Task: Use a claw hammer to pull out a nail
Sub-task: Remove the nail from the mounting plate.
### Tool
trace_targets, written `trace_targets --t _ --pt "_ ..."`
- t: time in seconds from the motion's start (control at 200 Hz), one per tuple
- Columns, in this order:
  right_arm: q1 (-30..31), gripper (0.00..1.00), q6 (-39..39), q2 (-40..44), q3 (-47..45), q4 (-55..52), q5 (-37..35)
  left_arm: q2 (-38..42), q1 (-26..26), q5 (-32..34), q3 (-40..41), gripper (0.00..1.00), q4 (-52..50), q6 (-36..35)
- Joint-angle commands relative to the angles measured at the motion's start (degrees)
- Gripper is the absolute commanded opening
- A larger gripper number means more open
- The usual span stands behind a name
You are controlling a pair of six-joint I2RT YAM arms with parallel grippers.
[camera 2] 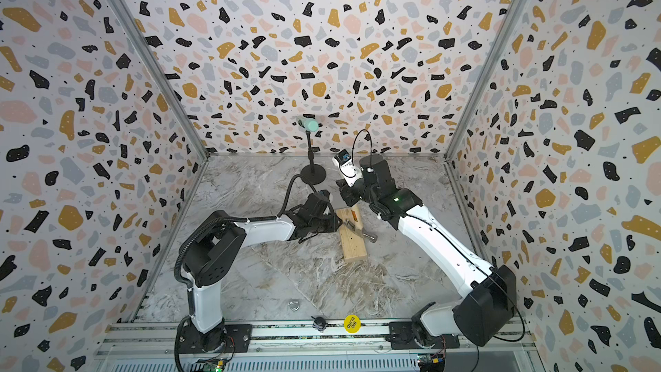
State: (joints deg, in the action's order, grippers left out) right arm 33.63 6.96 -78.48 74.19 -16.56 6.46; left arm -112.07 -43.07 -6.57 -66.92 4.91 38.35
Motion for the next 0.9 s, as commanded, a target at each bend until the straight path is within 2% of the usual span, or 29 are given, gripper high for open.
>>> trace_targets --t 0.0,0.33,0.896 --pt "-0.40 0.00 1.30 0.61 3.32 5.19 0.39 -0.25 0.31 0.13 1.96 0.25 -2.27 -0.11" --pt "-1.76 0.00 1.01 0.92 2.79 7.44 1.29 -0.12 0.27 0.15 2.16 0.25 -2.10 0.07" --pt "-5.42 0.00 -1.79 9.55 -10.99 18.54 3.56 -0.52 0.29 -0.15 2.46 0.24 -1.81 0.36"
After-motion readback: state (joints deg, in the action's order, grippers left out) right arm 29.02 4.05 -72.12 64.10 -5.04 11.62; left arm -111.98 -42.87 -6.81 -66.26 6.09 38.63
